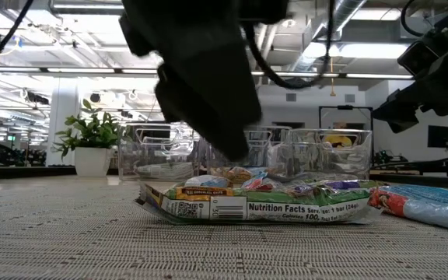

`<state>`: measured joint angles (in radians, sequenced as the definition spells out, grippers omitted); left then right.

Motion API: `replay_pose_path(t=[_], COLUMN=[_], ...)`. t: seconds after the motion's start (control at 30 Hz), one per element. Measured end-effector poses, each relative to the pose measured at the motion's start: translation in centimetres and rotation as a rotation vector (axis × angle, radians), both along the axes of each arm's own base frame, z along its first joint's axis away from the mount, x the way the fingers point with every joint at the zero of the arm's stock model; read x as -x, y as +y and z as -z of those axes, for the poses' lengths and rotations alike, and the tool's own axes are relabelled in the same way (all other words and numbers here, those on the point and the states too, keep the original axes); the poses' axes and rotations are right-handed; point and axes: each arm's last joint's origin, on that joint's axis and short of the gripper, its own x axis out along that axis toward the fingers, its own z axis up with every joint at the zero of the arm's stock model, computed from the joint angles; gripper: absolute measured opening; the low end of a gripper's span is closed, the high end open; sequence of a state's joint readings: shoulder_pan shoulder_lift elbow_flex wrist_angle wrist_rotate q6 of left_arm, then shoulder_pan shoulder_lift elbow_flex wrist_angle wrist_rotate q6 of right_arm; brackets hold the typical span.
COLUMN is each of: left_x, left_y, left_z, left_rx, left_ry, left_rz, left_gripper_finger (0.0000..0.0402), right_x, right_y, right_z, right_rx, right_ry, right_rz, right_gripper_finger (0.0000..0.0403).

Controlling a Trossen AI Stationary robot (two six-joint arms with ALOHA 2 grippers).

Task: Pick and place Granola Bars by type
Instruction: Put the yellow granola bar into the middle transparent bin

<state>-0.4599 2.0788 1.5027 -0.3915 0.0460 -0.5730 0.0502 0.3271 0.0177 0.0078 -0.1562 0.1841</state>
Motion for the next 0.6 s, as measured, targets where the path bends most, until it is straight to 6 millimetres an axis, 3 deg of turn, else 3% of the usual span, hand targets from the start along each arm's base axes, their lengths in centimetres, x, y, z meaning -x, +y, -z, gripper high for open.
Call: replay_pose_path(t=[0.23,0.6], left_x=[-1.9,-2.7], left_y=[-0.8,-1.2], left_z=[2.7,0.8], left_rx=[-0.065,-0.039], left_ry=[0.029,0.037], left_rz=[0.034,0.035], left_gripper_finger=[0.0181,0.0181], right_x=[0.0,0.0], right_y=[0.0,0.0], right_z=[0.0,0.0], right_rx=[0.0,0.0], right_ry=[0.0,0.0], right_rz=[0.0,0.0], right_gripper_finger=[0.0226,0.0226])
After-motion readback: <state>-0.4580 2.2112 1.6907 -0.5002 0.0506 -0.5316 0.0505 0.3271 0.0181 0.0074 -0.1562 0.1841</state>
